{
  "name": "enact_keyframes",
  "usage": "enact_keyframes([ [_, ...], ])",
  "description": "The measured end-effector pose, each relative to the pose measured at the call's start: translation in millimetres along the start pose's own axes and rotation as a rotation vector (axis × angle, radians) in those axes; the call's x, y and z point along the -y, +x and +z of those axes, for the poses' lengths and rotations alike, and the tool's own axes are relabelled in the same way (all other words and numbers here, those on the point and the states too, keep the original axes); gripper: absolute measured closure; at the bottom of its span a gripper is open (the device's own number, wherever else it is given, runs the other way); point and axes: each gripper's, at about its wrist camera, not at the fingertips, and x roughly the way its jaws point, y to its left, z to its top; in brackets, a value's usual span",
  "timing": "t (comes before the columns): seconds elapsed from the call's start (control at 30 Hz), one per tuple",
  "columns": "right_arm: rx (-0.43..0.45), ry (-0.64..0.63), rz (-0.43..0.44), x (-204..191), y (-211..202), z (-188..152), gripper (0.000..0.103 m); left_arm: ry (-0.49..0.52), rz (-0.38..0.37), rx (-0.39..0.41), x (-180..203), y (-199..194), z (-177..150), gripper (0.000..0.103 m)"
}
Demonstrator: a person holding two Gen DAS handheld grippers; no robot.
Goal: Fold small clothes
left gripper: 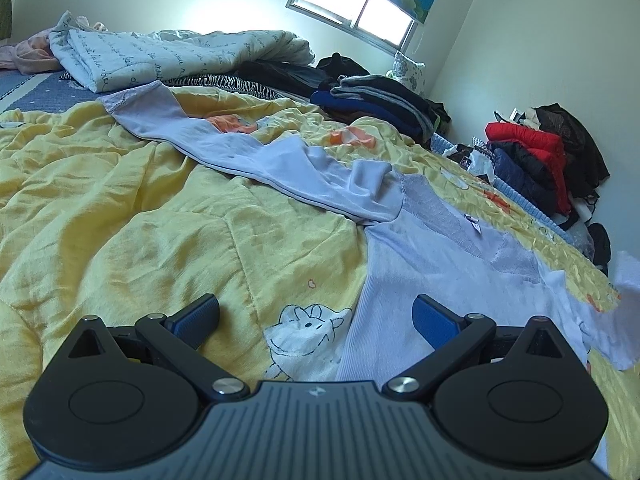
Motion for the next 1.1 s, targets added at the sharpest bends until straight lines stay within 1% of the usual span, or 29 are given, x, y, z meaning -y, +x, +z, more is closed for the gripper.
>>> enact_keyframes([
  [0.07, -0.075, -0.037, 0.104, -38, 17, -24, 0.100, -0.019, -0.016, 0.006, -3, -1, 0, 0.000],
  [0.13, -0.153, -0.077, 0.168, -66, 33, -47, 0.100, -0.046, -0.038, 0.014, -8, -2, 0, 0.000],
  [0.23, -0.252, -0.119, 0.197, -95, 49, -73, 0.100, -0.100, -0.081, 0.032, -18, -5, 0, 0.000],
  [0.3, -0.273, -0.141, 0.189, -105, 48, -87, 0.100, -0.140, -0.112, 0.045, -24, -6, -1, 0.000],
  [0.37, -0.275, -0.174, 0.164, -108, 46, -93, 0.099, -0.175, -0.137, 0.056, -30, -7, -1, 0.000],
  [0.4, -0.277, -0.185, 0.159, -111, 45, -94, 0.086, -0.184, -0.143, 0.056, -31, -7, 0, 0.000],
  [0.43, -0.289, -0.182, 0.163, -111, 46, -94, 0.084, -0.179, -0.143, 0.047, -30, -7, 1, 0.000],
  [0.5, -0.328, -0.166, 0.184, -112, 46, -99, 0.049, -0.157, -0.127, 0.016, -27, -10, 5, 0.000],
  [0.53, -0.330, -0.158, 0.208, -114, 43, -99, 0.044, -0.142, -0.120, 0.003, -26, -12, 7, 0.000],
  [0.6, -0.309, -0.163, 0.252, -117, 38, -101, 0.043, -0.110, -0.135, -0.017, -23, -23, 14, 0.000],
  [0.67, -0.297, -0.150, 0.279, -118, 34, -98, 0.043, -0.097, -0.203, -0.021, -19, -41, 23, 0.000],
  [0.7, -0.296, -0.133, 0.297, -117, 34, -96, 0.043, -0.104, -0.247, -0.036, -17, -48, 27, 0.000],
  [0.73, -0.298, -0.115, 0.316, -116, 33, -94, 0.043, -0.142, -0.330, -0.083, -15, -52, 32, 0.000],
  [0.8, -0.312, -0.092, 0.333, -114, 36, -92, 0.043, -0.263, -0.518, -0.216, -14, -47, 34, 0.000],
  [0.83, -0.321, -0.078, 0.335, -111, 37, -92, 0.043, -0.316, -0.588, -0.275, -12, -41, 33, 0.000],
  [0.87, -0.330, -0.057, 0.338, -108, 39, -92, 0.043, -0.351, -0.625, -0.308, -10, -37, 30, 0.000],
  [0.9, -0.339, -0.028, 0.334, -103, 41, -92, 0.042, -0.374, -0.642, -0.332, -8, -31, 27, 0.000],
  [1.0, -0.345, 0.087, 0.320, -84, 37, -89, 0.041, -0.409, -0.550, -0.387, -4, -17, 15, 0.000],
  [1.03, -0.342, 0.134, 0.329, -77, 33, -88, 0.041, -0.444, -0.550, -0.416, -6, -13, 10, 0.000],
  [1.1, -0.343, 0.238, 0.347, -61, 26, -87, 0.041, -0.525, -0.575, -0.473, -8, -5, -2, 0.000],
])
